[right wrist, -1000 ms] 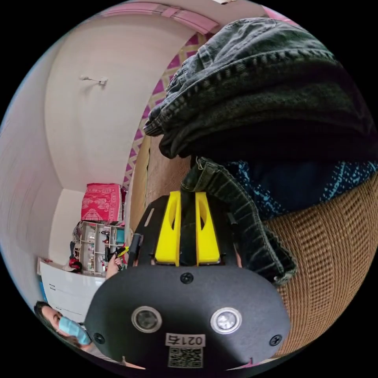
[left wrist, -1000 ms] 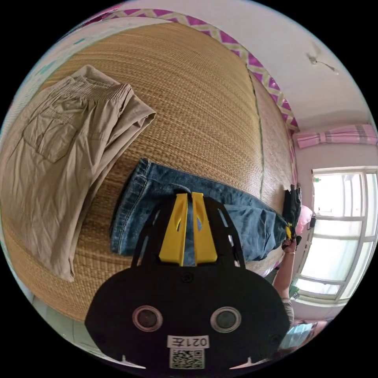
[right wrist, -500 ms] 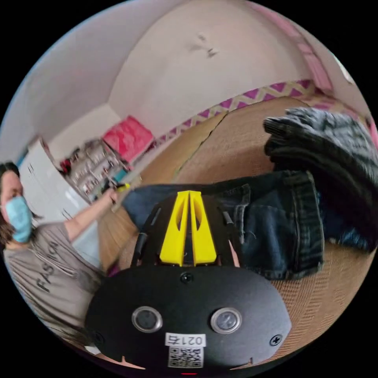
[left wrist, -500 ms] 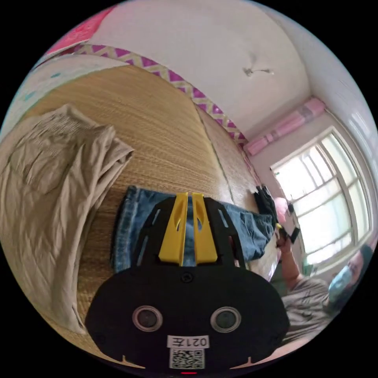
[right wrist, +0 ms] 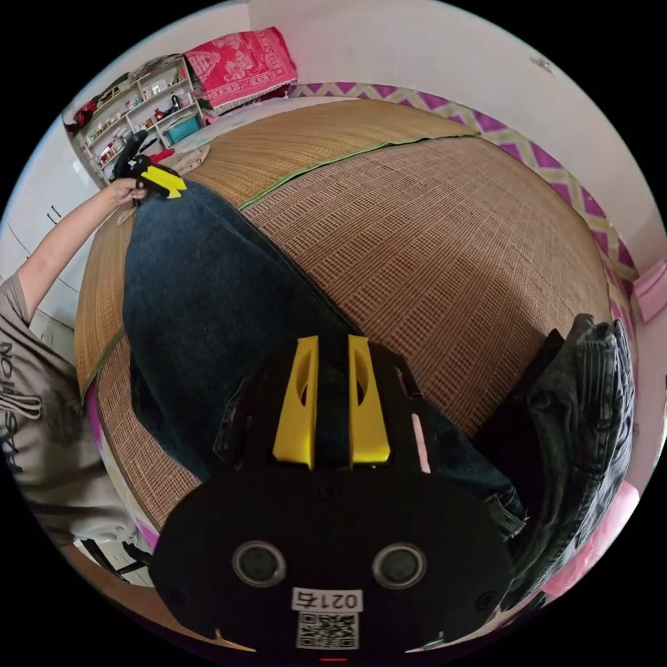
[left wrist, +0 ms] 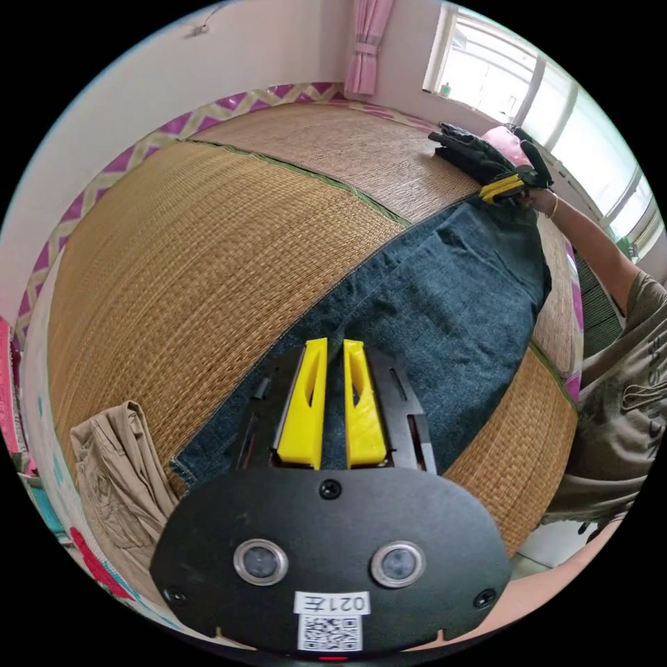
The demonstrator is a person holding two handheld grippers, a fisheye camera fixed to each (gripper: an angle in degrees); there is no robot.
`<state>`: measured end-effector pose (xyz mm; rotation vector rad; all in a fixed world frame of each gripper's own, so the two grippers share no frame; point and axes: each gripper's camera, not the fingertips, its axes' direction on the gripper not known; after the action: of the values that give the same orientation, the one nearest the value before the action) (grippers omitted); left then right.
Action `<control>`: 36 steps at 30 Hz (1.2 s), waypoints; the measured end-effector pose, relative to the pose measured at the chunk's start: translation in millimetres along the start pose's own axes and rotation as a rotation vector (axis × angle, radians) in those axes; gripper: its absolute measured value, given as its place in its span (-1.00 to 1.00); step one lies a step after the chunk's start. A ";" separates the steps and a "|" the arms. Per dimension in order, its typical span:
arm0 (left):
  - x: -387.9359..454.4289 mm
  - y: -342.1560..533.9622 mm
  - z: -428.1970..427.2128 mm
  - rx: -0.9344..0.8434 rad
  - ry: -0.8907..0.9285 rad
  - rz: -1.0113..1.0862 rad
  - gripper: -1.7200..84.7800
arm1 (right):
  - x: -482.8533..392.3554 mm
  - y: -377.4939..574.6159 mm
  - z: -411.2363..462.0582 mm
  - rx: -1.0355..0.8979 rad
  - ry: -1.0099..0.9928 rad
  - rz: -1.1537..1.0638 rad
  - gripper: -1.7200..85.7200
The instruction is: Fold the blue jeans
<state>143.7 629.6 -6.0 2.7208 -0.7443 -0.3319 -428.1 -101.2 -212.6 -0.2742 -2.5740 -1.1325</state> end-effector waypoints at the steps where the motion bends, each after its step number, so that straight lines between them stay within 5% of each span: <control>1: 0.3 -0.4 -2.5 0.003 0.012 -0.003 -0.95 | 6.3 -0.9 -11.9 0.012 -0.002 0.022 -0.95; 11: -3.7 -27.0 -32.0 0.060 -0.064 -0.003 -0.98 | 7.6 -23.1 -130.2 0.153 0.155 -0.006 -0.98; 16: -36.0 -15.4 3.0 0.009 -0.034 -0.161 -0.95 | 43.5 -44.1 -91.3 -0.034 0.133 0.110 -0.97; 20: -50.2 30.8 -32.7 0.075 -0.124 -0.288 -0.96 | 49.1 -33.0 -128.0 0.057 0.153 0.227 -0.93; 23: -36.2 81.8 -78.7 0.257 0.037 -0.253 -0.96 | 1.7 -8.4 -183.9 0.257 0.049 0.101 -0.94; 28: 65.8 115.0 -46.9 0.086 0.126 -0.006 -0.87 | -137.0 24.9 -162.3 0.117 -0.120 -0.260 -0.98; 30: 70.3 140.8 -40.5 0.125 0.079 -0.077 -0.87 | -167.9 40.9 -128.1 -0.009 -0.063 -0.276 -0.98; 36: 9.0 207.8 -63.3 0.135 0.234 -0.332 -0.97 | -193.2 86.4 -132.5 0.038 0.014 -0.184 -0.98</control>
<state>75.2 468.6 123.1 2.9413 -0.2596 -0.0310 -194.9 -151.1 -138.6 -0.0206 -2.6490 -1.1409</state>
